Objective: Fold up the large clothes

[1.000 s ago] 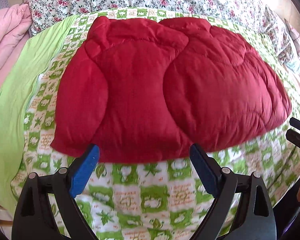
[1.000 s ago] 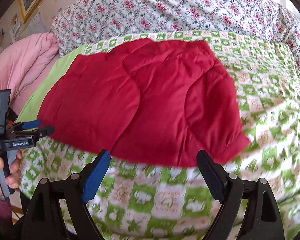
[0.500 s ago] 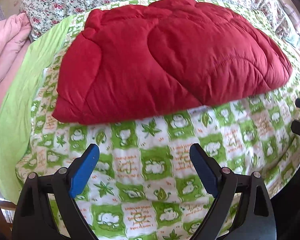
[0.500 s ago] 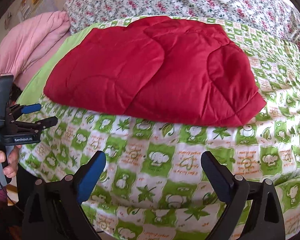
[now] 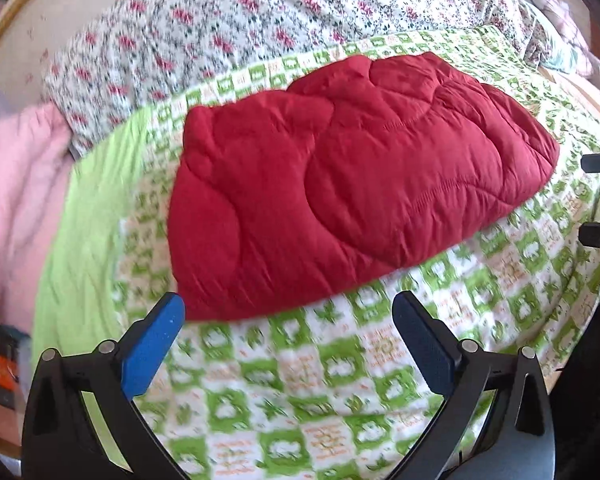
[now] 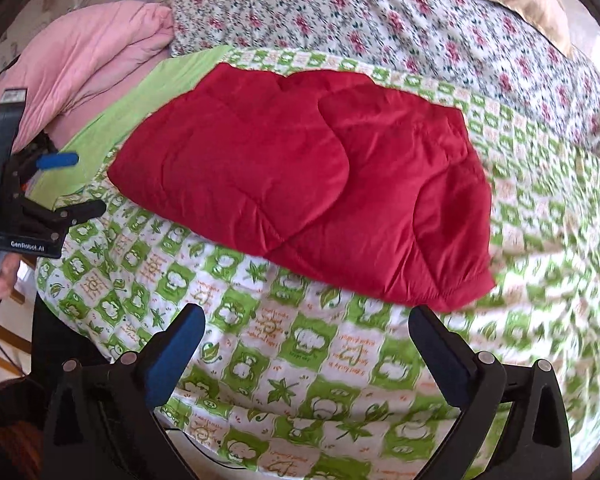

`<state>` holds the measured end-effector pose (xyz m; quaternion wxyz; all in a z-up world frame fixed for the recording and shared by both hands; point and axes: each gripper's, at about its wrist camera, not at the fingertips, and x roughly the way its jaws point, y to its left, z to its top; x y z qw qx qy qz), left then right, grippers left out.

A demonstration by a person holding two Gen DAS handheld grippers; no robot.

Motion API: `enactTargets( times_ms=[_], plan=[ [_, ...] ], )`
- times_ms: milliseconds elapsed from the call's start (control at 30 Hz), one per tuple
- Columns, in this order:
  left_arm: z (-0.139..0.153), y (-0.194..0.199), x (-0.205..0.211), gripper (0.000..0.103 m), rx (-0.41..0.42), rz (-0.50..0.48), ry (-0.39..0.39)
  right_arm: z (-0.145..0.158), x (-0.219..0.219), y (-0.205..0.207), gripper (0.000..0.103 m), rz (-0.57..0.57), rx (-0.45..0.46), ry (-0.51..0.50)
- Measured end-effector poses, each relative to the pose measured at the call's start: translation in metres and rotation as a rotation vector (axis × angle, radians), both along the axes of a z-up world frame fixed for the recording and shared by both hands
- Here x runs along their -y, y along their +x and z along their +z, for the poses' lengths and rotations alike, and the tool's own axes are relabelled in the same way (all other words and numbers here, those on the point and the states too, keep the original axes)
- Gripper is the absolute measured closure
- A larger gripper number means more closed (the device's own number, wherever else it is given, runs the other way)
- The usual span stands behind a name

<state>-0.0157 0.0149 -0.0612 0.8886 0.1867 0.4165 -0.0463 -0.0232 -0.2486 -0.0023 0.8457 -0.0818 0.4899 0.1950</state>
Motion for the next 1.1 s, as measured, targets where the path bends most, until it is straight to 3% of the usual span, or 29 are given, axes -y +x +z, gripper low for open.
enactTargets(
  times_ms=[267,900,1100],
  plan=[
    [-0.008,0.035,0.005,0.000,-0.012,0.027,0.016,-0.014,-0.009,0.025,0.000,0.026,-0.055,0.010],
    [-0.015,0.061,0.013,0.000,-0.049,0.037,0.000,-0.028,-0.020,0.078,0.000,0.073,-0.094,0.005],
    [-0.014,0.066,0.012,0.000,-0.064,0.037,-0.036,-0.029,-0.024,0.089,0.000,0.085,-0.098,-0.004]
  ],
)
